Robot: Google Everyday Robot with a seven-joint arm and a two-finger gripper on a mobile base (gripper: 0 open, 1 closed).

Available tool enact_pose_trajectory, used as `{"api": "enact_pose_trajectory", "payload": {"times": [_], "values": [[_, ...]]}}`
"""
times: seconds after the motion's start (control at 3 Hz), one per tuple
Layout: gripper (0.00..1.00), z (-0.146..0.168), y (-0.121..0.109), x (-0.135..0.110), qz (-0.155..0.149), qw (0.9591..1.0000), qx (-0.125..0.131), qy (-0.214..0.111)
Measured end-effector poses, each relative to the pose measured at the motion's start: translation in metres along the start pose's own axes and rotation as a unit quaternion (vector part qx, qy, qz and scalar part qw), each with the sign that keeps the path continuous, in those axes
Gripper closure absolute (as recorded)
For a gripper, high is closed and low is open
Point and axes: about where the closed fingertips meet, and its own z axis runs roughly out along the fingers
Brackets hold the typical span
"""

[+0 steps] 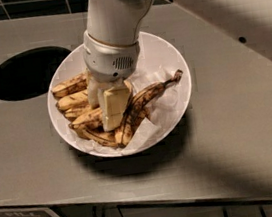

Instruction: Pick banana from white bowl

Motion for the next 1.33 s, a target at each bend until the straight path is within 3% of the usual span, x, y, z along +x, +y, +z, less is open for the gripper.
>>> {"api": "enact_pose_trajectory", "payload": {"times": [0.67,1.0,1.33], "values": [[0.87,0.0013,-0.0008,0.0012,0.0,1.0,0.0,-0.001],[1.0,0.0013,-0.0008,0.0011,0.0,1.0,0.0,-0.001],[1.0,-0.008,0.0003,-0.0054,-0.003,0.9998,0.017,0.005]]}}
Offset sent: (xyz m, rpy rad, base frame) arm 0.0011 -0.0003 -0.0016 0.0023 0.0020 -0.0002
